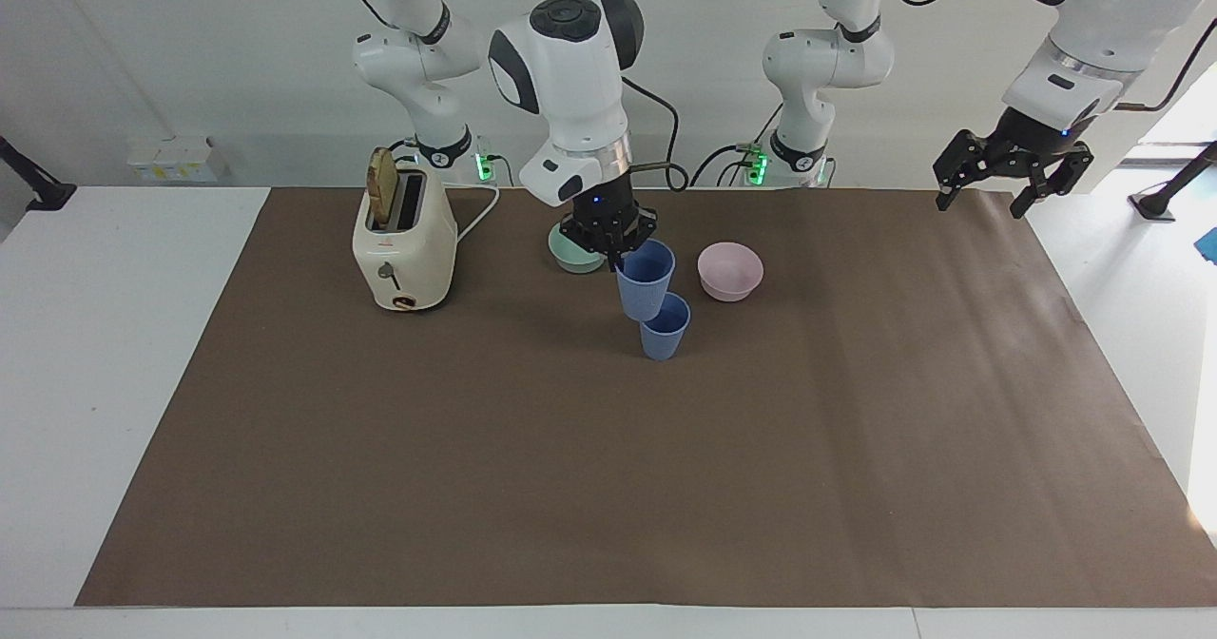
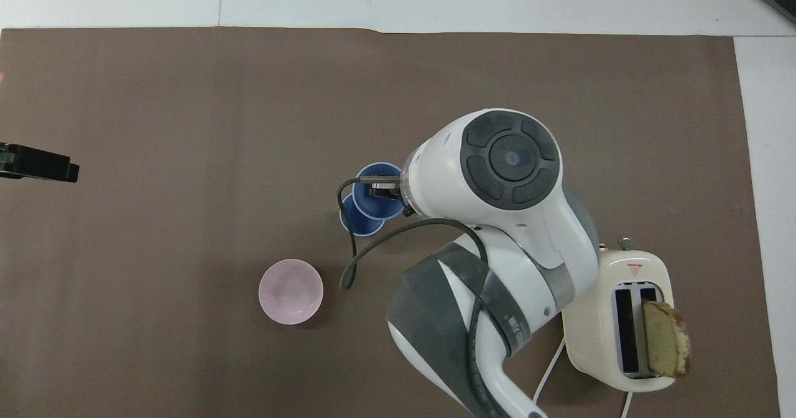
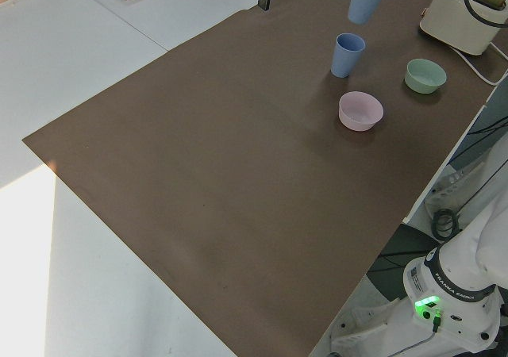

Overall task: Stack blue cups with both arms
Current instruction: 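Carry the held blue cup with the right gripper into the centered cup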

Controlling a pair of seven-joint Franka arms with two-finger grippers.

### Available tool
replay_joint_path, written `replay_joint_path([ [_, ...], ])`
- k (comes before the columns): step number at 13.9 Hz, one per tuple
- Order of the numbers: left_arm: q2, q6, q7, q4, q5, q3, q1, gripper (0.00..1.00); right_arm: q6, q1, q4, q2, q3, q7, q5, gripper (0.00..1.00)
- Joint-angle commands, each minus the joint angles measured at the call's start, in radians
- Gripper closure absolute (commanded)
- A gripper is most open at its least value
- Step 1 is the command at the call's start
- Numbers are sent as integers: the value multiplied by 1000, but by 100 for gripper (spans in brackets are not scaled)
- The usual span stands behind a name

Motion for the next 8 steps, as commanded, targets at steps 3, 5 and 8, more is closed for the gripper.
replay_joint_path([
  [3, 5, -23, 3, 22, 18, -10, 9, 0, 48, 26, -18, 56, 0, 30, -3, 100],
  [5, 5, -23, 3, 22, 17, -10, 11, 0, 64, 28, -43, 56, 0, 30, -3, 100],
  [8, 5, -23, 3, 21, 18, -10, 9, 0, 67, 28, -49, 56, 0, 23, -1, 100],
])
